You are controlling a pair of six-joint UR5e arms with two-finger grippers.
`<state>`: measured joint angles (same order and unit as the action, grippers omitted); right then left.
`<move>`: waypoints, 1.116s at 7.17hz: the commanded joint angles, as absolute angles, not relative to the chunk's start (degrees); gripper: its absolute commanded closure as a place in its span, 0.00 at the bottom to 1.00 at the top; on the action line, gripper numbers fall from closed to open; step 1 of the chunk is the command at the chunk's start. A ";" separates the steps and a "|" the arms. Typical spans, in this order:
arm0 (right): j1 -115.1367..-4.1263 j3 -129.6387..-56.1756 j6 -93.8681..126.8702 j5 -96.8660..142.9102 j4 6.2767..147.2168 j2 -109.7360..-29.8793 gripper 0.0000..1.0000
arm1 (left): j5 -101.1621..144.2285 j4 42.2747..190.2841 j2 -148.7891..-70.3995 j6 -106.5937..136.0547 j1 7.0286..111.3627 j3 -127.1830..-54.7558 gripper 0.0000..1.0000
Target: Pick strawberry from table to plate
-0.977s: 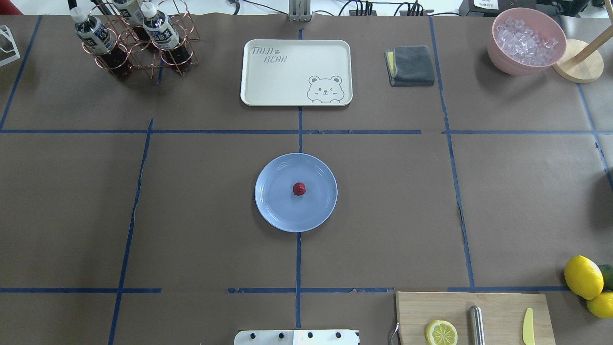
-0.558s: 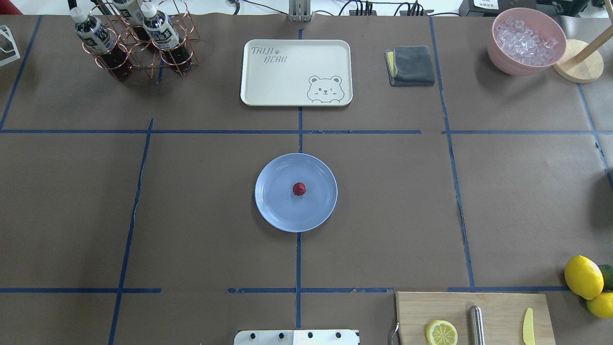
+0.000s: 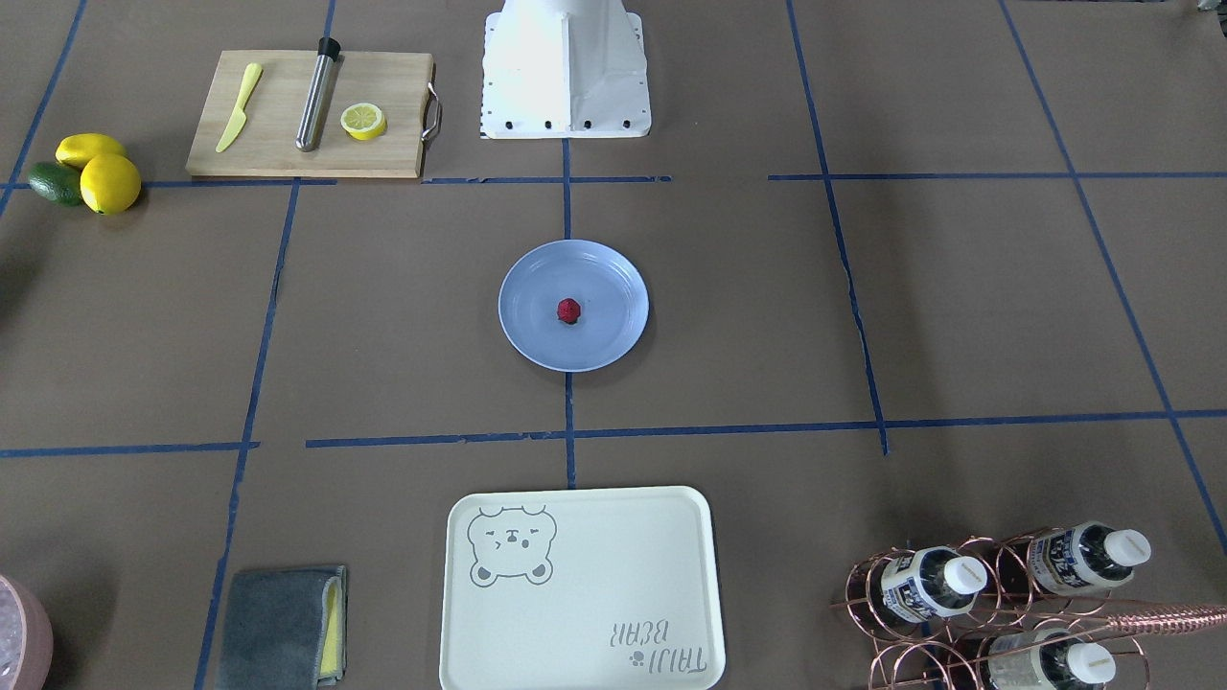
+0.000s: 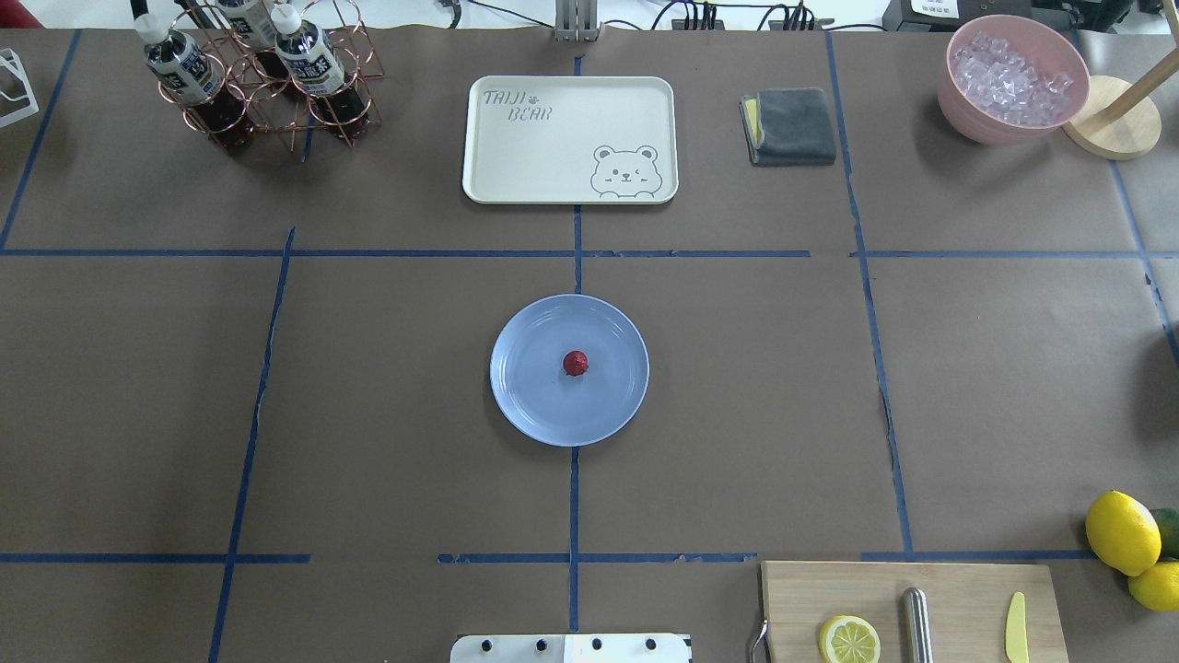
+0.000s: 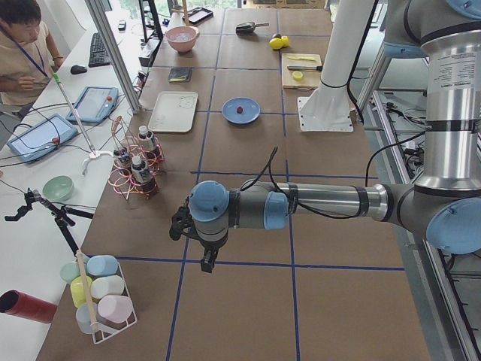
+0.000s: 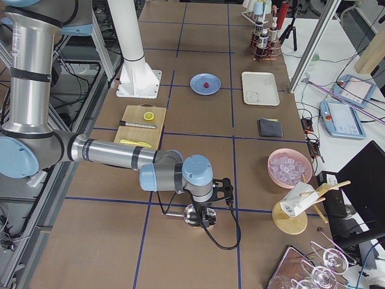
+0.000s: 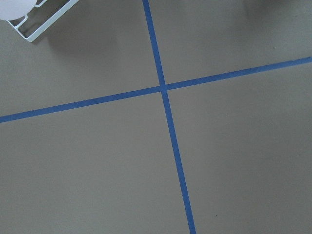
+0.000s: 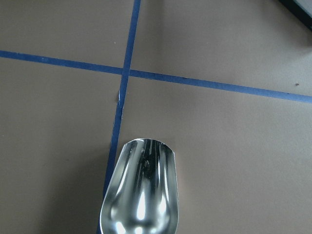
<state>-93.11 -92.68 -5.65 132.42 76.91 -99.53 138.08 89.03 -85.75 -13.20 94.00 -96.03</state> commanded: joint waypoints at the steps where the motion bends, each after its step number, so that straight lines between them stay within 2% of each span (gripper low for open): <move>1: -93.08 -92.20 -5.62 132.54 75.85 -99.75 0.00 | 138.08 89.21 -84.56 -13.27 93.96 -96.33 0.00; 8: -92.29 -91.93 -5.54 132.54 75.94 -100.11 0.00 | 138.16 89.30 -84.55 -13.36 94.04 -96.59 0.00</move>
<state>-92.40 -92.00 -5.55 132.54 75.94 -100.06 138.10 89.23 -84.52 -13.29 93.98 -96.52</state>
